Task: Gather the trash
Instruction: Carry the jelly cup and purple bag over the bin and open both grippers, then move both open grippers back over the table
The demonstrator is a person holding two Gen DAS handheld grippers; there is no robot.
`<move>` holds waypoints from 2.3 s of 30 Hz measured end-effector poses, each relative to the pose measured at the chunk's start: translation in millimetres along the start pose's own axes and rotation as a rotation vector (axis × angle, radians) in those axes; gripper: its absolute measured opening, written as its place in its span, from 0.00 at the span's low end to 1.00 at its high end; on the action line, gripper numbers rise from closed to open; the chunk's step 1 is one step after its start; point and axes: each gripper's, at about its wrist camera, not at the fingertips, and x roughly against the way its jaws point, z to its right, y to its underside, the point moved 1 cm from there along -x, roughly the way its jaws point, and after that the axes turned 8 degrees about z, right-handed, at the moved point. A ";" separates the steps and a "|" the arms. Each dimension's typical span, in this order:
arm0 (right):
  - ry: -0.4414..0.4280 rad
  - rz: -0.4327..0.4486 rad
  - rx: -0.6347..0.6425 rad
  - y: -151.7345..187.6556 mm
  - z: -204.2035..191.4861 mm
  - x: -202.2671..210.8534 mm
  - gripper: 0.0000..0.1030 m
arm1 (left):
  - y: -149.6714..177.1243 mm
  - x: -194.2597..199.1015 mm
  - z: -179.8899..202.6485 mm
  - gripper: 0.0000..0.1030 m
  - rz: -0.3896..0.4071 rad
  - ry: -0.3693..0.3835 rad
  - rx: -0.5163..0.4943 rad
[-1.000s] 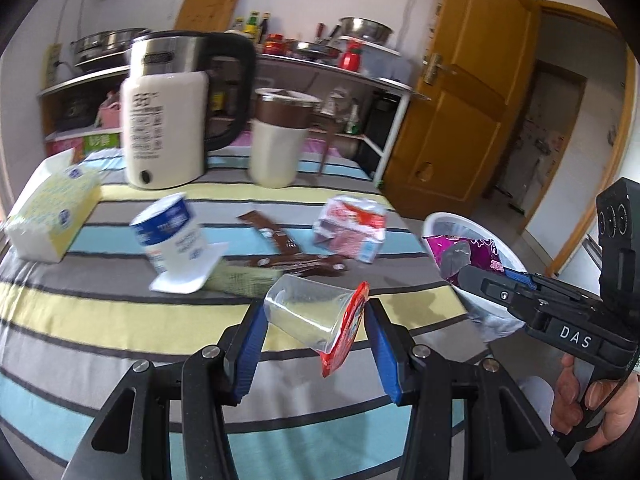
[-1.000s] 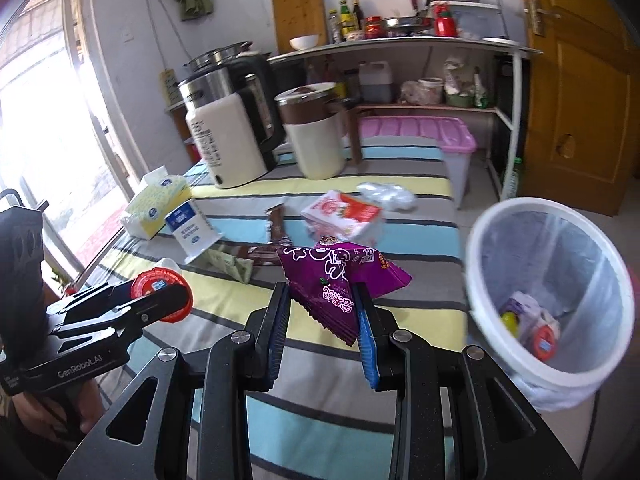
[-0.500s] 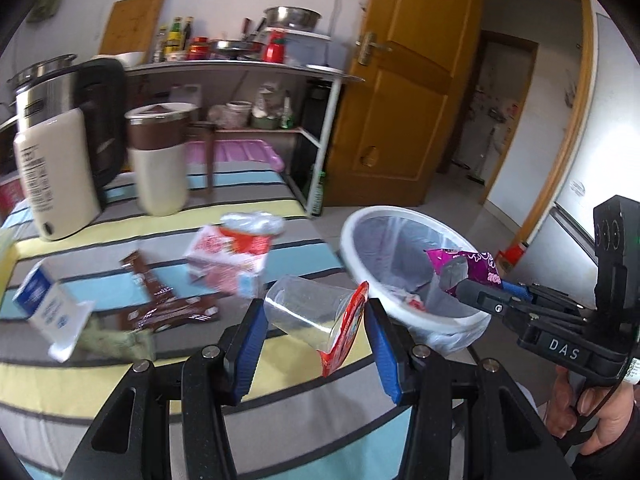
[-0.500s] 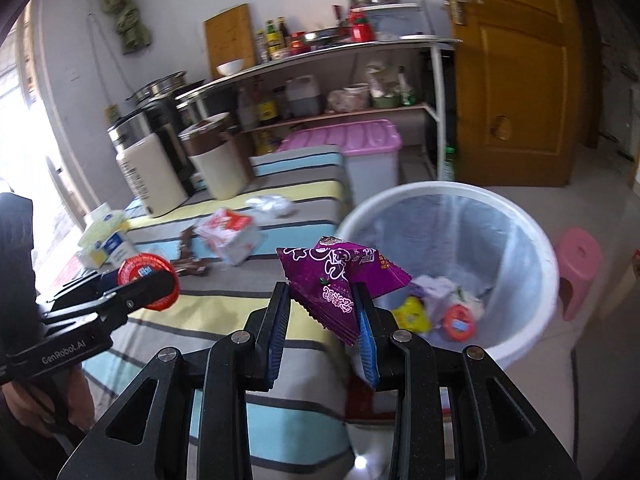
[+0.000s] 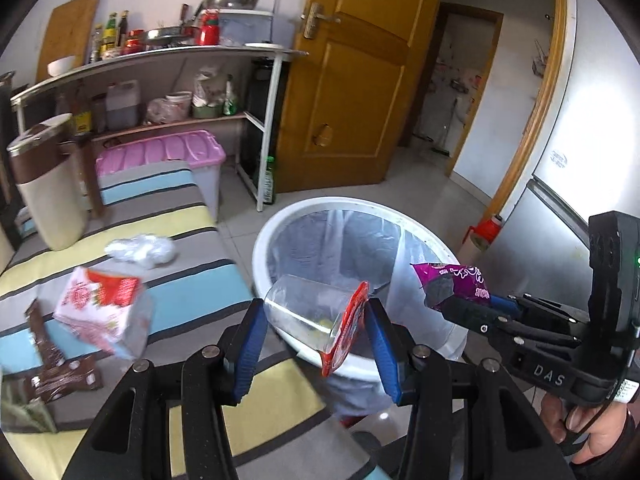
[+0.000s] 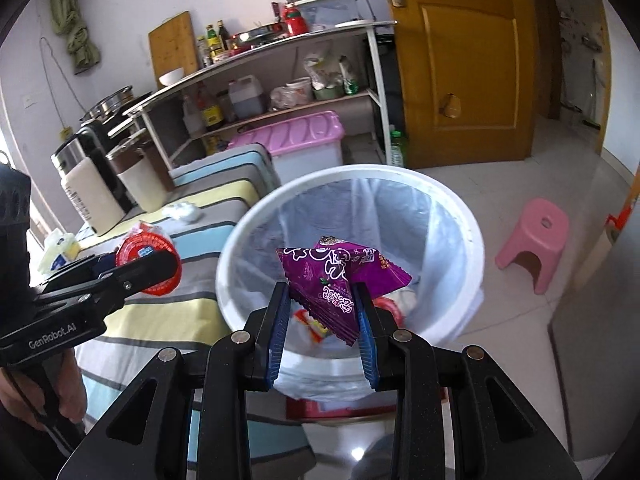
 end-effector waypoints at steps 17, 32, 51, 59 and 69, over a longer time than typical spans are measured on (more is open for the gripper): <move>0.034 -0.035 -0.016 3.6 20.5 -15.6 0.44 | 0.9 -53.1 12.9 0.50 -0.074 0.059 -0.012; 0.015 -0.011 -0.012 3.1 8.2 -0.4 0.44 | 1.8 -22.0 6.3 0.50 -0.030 0.050 0.019; -0.080 0.035 0.060 7.5 -49.7 35.5 0.44 | 24.2 56.4 -19.4 0.50 0.040 -0.039 0.064; -0.124 0.027 0.088 16.3 -72.6 39.1 0.44 | 36.5 86.3 -32.7 0.50 0.065 -0.084 0.075; -0.185 0.014 0.118 23.9 -95.9 35.5 0.47 | 50.2 111.2 -50.2 0.50 0.084 -0.132 0.095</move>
